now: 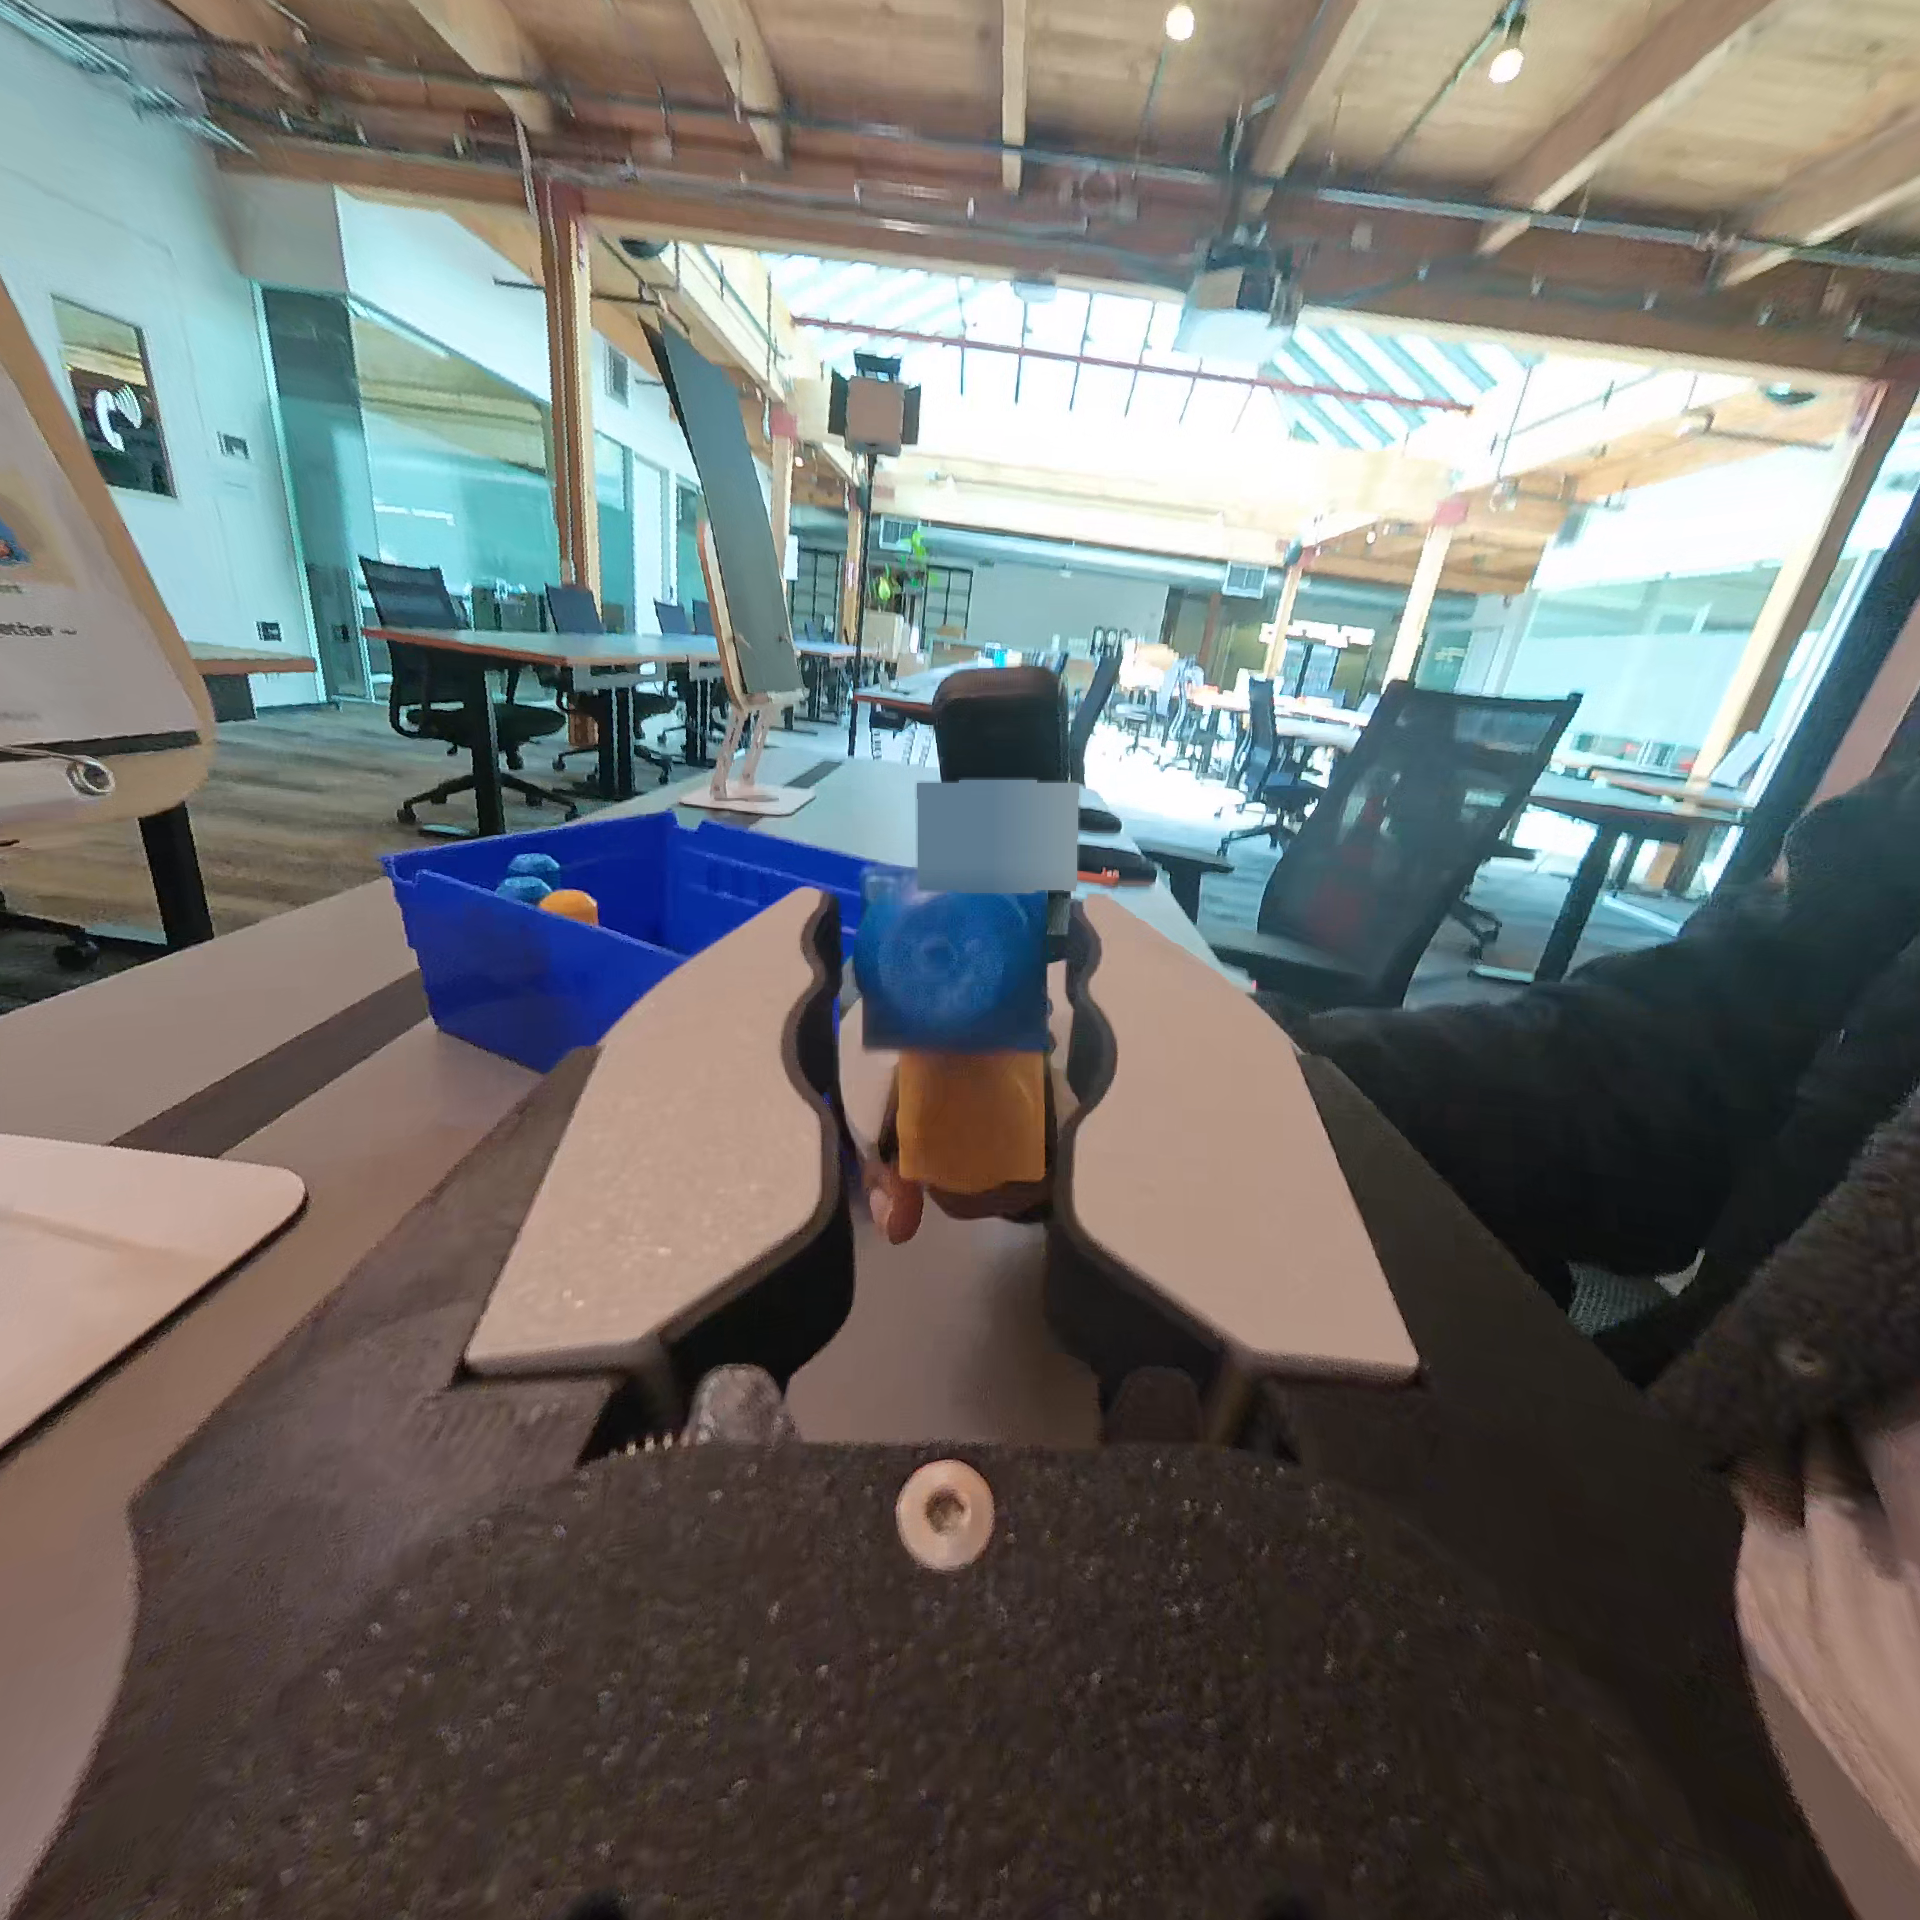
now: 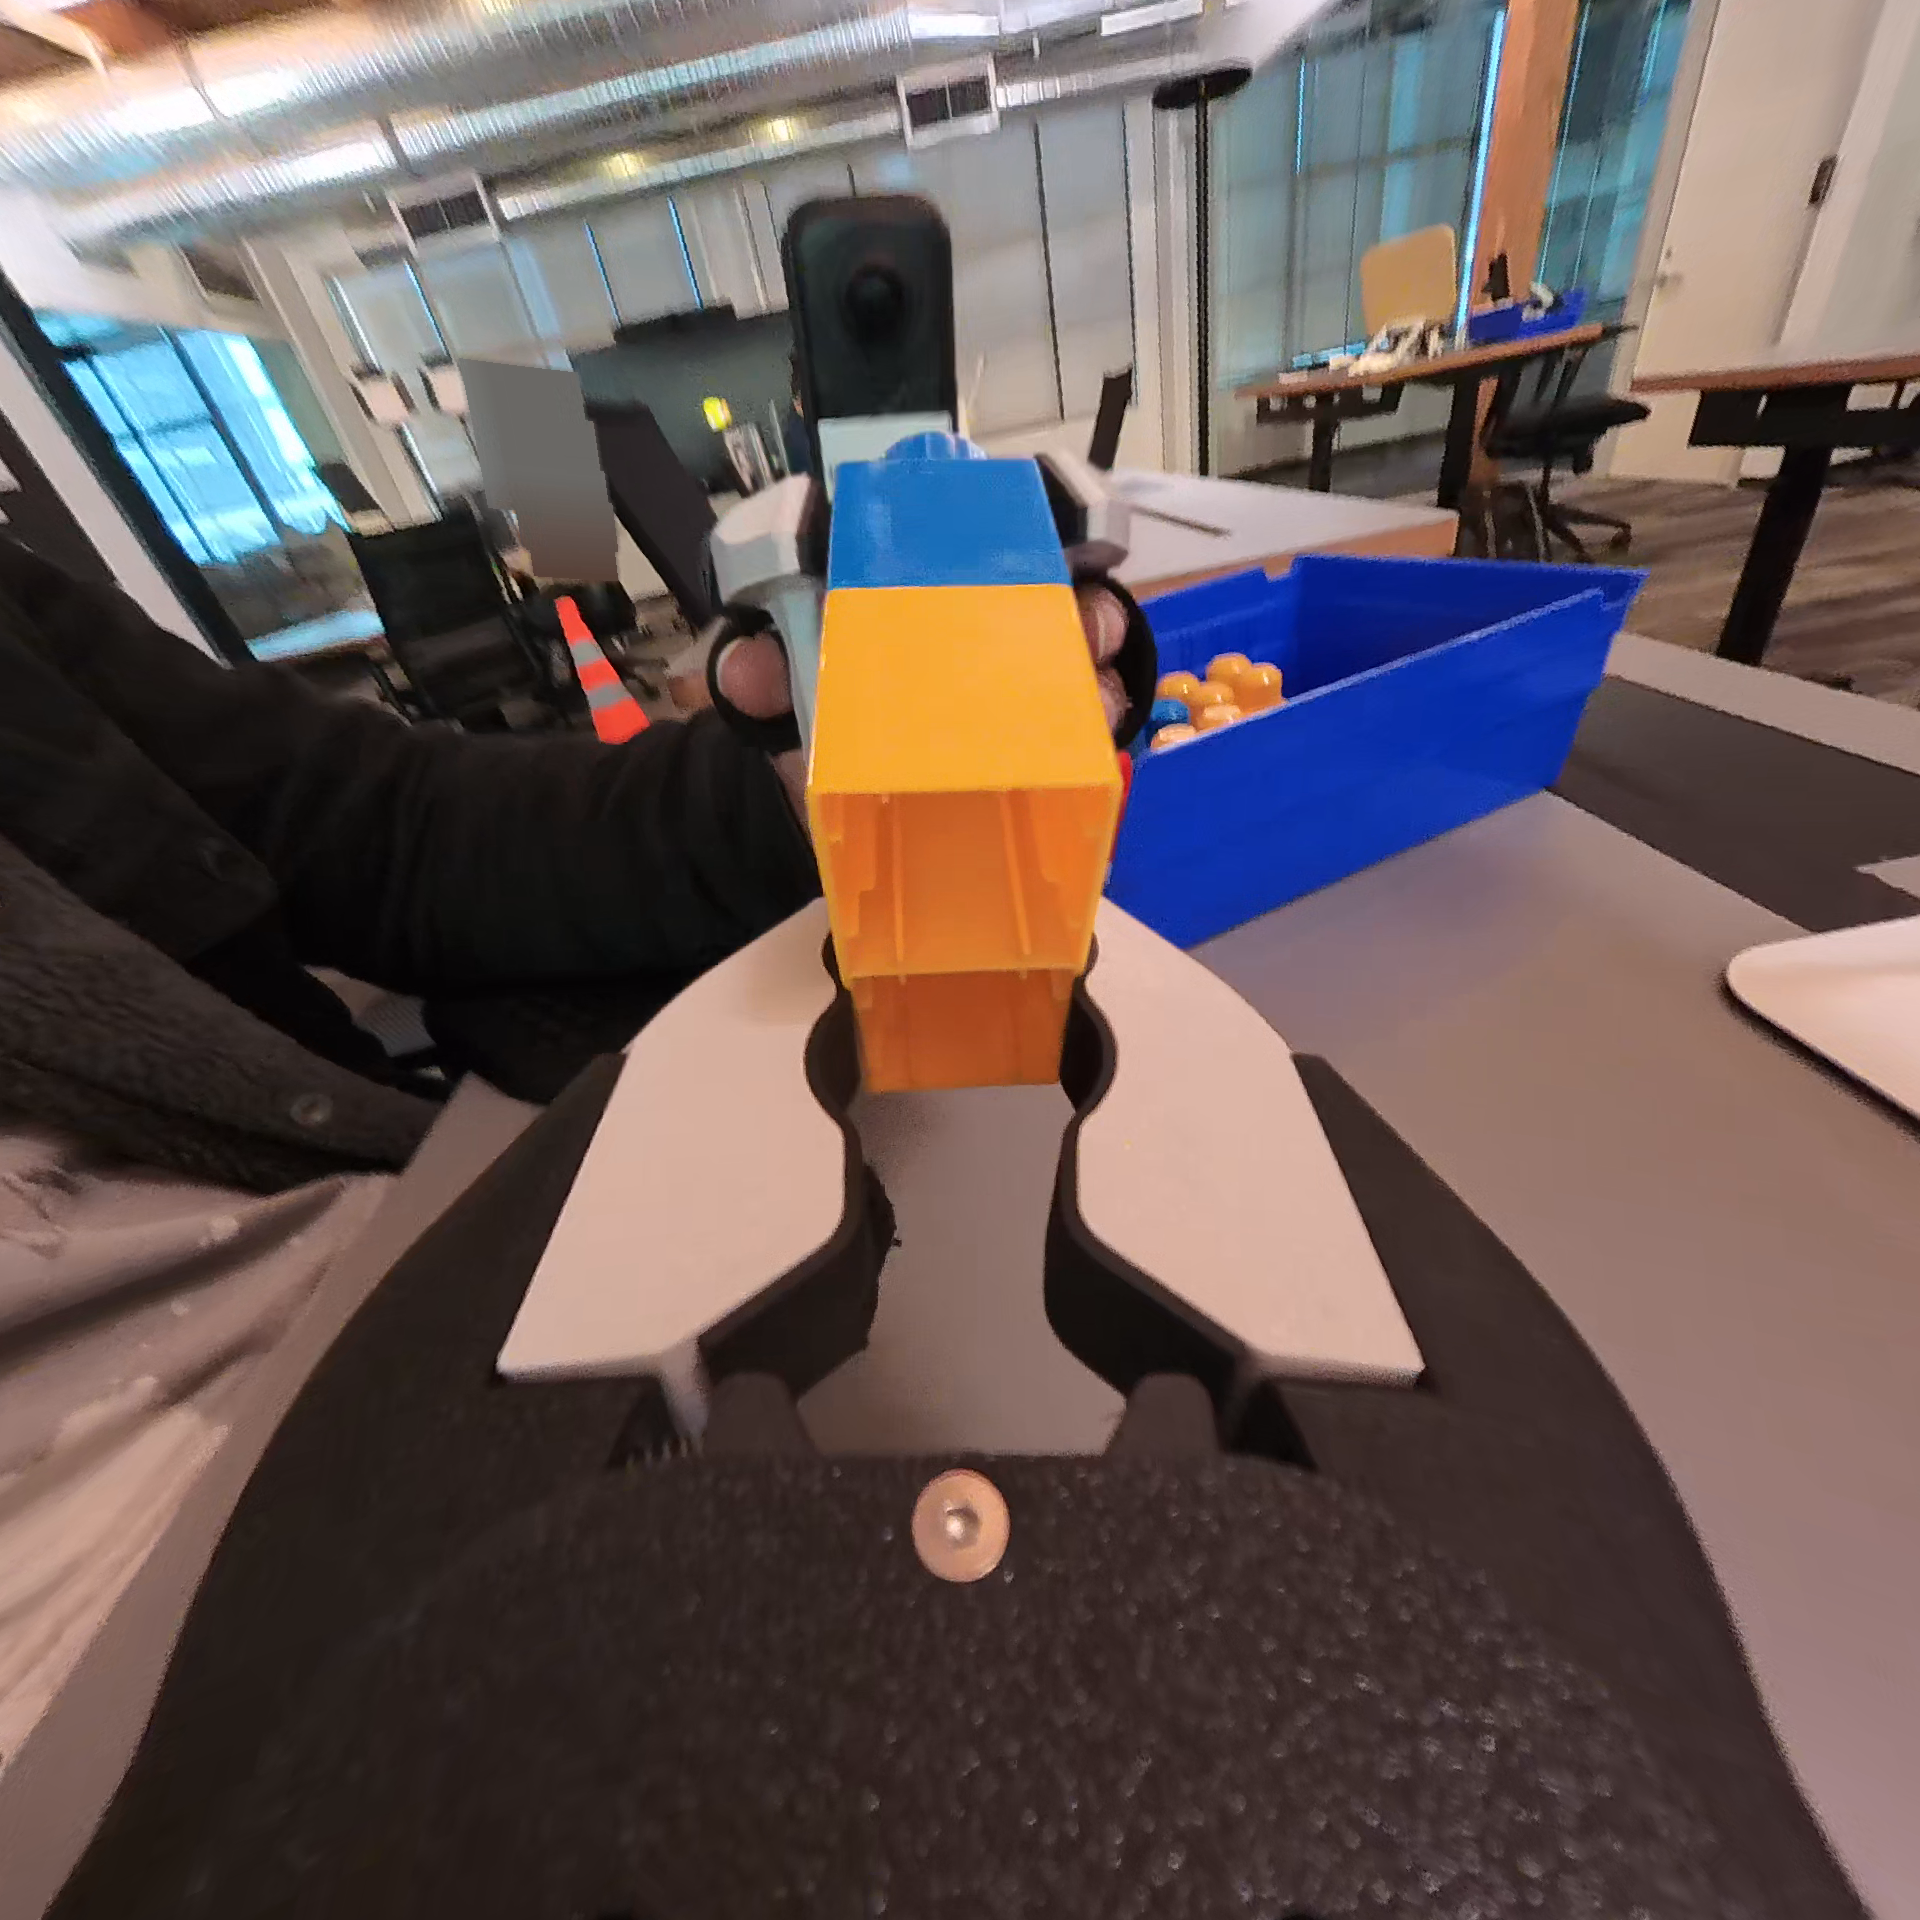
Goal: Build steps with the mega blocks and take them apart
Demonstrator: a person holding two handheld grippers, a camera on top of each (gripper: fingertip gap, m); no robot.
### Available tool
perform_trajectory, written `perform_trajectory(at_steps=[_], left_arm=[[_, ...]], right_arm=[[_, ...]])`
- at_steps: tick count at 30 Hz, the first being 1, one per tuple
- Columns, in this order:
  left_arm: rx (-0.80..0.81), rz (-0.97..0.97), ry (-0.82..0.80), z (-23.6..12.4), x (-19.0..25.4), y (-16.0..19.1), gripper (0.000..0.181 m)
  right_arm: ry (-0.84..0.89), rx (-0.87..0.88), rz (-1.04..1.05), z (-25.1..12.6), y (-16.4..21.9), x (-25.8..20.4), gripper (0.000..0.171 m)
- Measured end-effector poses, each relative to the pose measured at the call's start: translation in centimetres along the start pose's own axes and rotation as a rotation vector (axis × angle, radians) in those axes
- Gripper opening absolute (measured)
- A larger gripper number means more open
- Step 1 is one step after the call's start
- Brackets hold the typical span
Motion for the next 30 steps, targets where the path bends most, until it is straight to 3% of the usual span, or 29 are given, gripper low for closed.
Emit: perform_trajectory(at_steps=[7,16,19,22,26,30], left_arm=[[0.007,-0.068,0.005,0.6,0.3,1.1,0.043],[-0.036,-0.047,0.040,1.3,1.3,1.6,0.029],[-0.120,-0.018,0.053,1.0,1.1,1.9,0.029],[-0.273,0.049,0.041,0.1,0.4,2.9,0.029],[-0.510,0.137,0.016,-1.1,-0.6,5.5,0.029],[-0.695,0.167,0.035,-1.6,-0.7,8.6,0.029]], right_arm=[[-0.084,0.204,0.050,-1.2,-2.2,-0.9,0.036],[-0.080,0.129,0.034,-0.2,-1.3,-1.1,0.037],[-0.009,-0.015,0.011,-0.3,-0.3,-0.4,0.037],[0.092,-0.180,-0.008,-1.8,0.9,0.8,0.050],[0.238,-0.255,-0.075,-3.9,0.8,2.0,0.055],[0.274,-0.309,-0.152,-3.7,0.7,1.3,0.054]])
Point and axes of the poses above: each gripper's, where its closed fingertips meet, z out along the fingers, y out of its underside, x = y × z across the jaws, the point moved 4 cm from there along -z, back along the fingers, and after that the axes turned 12 degrees about z, right-handed, at the moved point
